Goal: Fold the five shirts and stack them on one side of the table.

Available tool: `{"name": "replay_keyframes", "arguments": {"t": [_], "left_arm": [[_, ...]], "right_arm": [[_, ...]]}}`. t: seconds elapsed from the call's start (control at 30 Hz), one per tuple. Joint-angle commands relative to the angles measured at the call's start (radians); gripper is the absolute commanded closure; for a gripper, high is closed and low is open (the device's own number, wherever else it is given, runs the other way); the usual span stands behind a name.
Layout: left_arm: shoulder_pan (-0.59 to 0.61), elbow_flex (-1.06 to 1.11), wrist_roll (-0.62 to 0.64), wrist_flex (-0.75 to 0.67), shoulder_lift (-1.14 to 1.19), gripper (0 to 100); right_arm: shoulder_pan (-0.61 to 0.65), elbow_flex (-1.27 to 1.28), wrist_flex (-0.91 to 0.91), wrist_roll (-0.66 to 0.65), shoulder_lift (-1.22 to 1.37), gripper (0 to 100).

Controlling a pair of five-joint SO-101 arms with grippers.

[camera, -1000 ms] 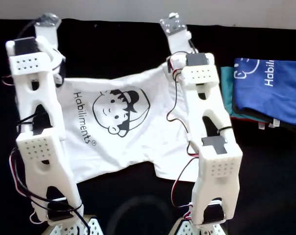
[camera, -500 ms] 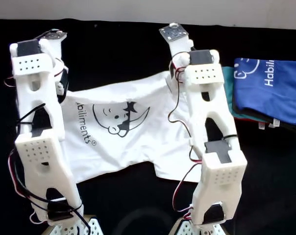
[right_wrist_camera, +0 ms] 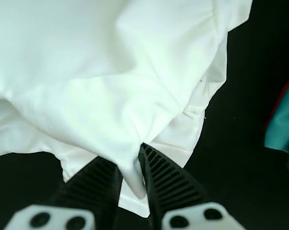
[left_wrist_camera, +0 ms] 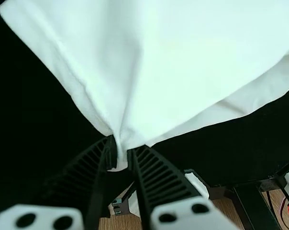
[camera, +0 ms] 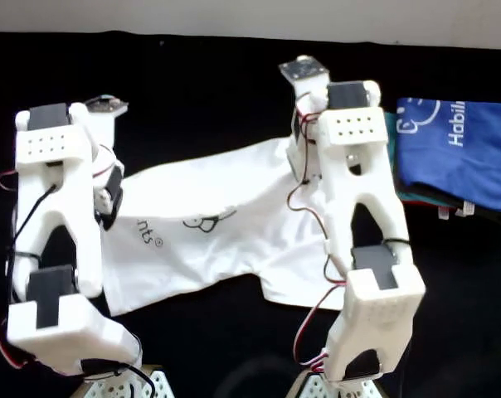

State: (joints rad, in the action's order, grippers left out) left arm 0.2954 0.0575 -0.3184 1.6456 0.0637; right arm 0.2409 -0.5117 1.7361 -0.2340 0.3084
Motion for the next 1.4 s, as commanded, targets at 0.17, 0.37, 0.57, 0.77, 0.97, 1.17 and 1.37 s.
{"name": "replay_keyframes", "arguments": {"t": [0.17,0.37,0.57,0.77,0.97,1.17,1.37], "left_arm": [[-0.084,0.364,-0.008,-0.129,-0.286,99],[-0.084,0.432,-0.008,-0.130,-0.331,99],[-0.085,0.509,-0.009,-0.150,-0.331,99],[-0.096,0.661,-0.009,-0.264,-0.331,99],[-0.120,0.713,-0.008,-0.285,-0.337,99],[-0.114,0.639,-0.008,-0.196,-0.340,99],[-0.116,0.619,-0.008,-0.147,-0.338,99]], "right_arm": [[0.013,0.348,-0.027,0.015,-0.380,99.3],[-0.070,0.785,-0.234,-0.028,-0.622,99.3],[-0.186,1.070,-0.335,-0.127,-0.757,99.3],[-0.189,1.199,-0.392,-0.147,-0.774,99.3],[-0.194,1.251,-0.427,-0.147,-0.780,99.3],[-0.196,1.199,-0.389,-0.147,-0.799,99.3],[-0.196,1.170,-0.357,-0.147,-0.832,99.3]]}}
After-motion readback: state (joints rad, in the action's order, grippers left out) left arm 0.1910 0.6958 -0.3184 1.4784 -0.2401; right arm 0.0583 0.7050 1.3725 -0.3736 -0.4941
